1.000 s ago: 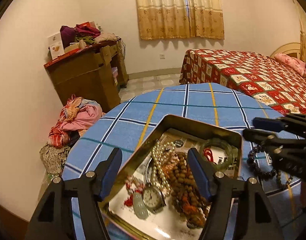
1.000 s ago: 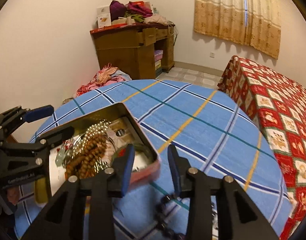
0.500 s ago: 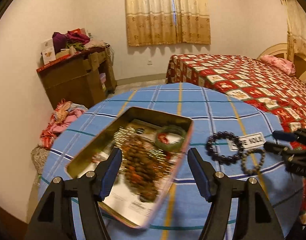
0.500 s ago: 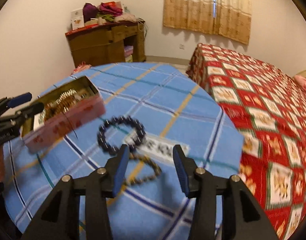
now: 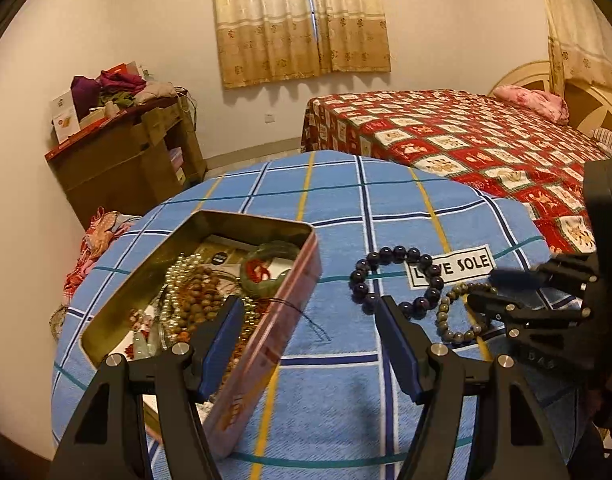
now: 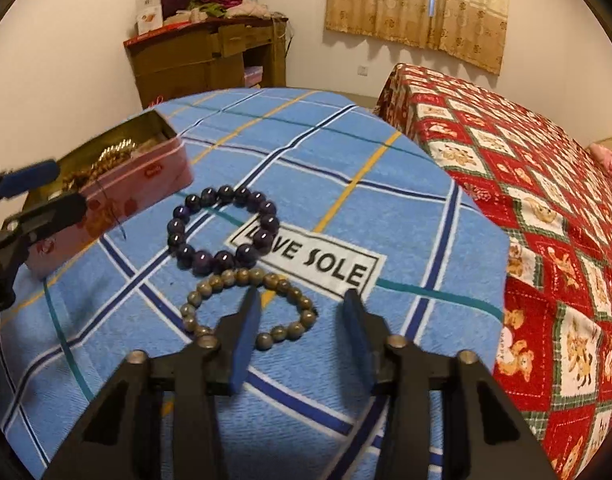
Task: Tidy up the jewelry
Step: 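Withdraw both grippers toward the black and grey bead bracelets, then grasp the black bead bracelet with the left gripper while the right gripper grasps the grey bead bracelet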
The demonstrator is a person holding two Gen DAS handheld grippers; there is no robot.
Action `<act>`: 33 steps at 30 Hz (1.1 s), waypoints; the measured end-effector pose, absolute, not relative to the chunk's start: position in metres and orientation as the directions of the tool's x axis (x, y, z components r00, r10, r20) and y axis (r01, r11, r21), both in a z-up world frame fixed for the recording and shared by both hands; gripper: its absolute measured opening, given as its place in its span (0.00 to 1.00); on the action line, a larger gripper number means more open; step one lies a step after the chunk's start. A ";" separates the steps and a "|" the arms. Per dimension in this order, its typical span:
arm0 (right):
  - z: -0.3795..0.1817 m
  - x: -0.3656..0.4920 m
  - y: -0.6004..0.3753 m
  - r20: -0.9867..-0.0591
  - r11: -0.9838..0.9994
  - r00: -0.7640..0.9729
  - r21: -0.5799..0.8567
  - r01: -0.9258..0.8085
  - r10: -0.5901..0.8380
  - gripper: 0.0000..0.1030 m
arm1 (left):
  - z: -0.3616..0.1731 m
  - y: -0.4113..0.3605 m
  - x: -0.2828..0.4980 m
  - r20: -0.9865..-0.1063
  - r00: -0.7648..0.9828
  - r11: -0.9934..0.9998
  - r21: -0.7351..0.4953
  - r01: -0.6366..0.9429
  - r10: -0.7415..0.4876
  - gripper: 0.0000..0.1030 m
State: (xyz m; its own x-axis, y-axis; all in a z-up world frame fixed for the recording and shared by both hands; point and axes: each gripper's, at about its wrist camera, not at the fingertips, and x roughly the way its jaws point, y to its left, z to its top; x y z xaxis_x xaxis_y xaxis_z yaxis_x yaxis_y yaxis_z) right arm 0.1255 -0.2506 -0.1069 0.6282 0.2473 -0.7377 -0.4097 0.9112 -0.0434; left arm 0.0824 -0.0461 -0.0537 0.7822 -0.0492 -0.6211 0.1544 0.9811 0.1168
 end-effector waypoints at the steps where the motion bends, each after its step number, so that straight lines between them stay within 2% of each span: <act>1: -0.107 0.122 -0.248 -0.738 0.904 0.624 -0.046 -0.425 0.256 0.15 | -0.054 -0.047 0.083 -0.624 0.780 0.981 0.113 0.159 -0.054 0.66; 7: -0.108 0.105 -0.253 -0.729 0.898 0.619 -0.011 -0.439 0.293 0.10 | -0.058 -0.057 0.087 -0.639 0.765 0.976 0.107 0.188 -0.077 0.66; 17: -0.100 0.105 -0.277 -0.690 0.939 0.694 -0.062 -0.339 0.205 0.09 | -0.068 -0.090 0.108 -0.679 0.723 0.959 0.100 0.264 -0.128 0.65; 19: -0.101 0.105 -0.277 -0.684 0.937 0.700 -0.070 -0.341 0.204 0.09 | -0.070 -0.097 0.114 -0.694 0.706 0.955 0.092 0.283 -0.143 0.58; 27: -0.102 0.107 -0.278 -0.678 0.935 0.706 -0.079 -0.344 0.202 0.09 | -0.083 -0.122 0.135 -0.734 0.661 0.937 0.104 0.333 -0.154 0.49; 29: -0.102 0.107 -0.278 -0.678 0.935 0.705 -0.076 -0.345 0.205 0.09 | -0.086 -0.126 0.139 -0.747 0.643 0.933 0.093 0.348 -0.166 0.44; 31: -0.102 0.107 -0.279 -0.678 0.936 0.703 -0.065 -0.346 0.213 0.09 | -0.091 -0.127 0.143 -0.769 0.615 0.927 0.079 0.366 -0.177 0.33; 33: -0.102 0.107 -0.279 -0.677 0.936 0.705 -0.067 -0.346 0.212 0.10 | -0.095 -0.126 0.147 -0.789 0.584 0.924 0.056 0.378 -0.191 0.30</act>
State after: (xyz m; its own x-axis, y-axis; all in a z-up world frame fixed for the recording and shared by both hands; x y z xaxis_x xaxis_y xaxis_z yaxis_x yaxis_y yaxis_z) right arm 0.1071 -0.2787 -0.1024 0.7048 0.2123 -0.6769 -0.3460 0.9358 -0.0668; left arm 0.1468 -0.1264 -0.0952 0.5843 -0.1911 -0.7887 0.3780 0.9241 0.0561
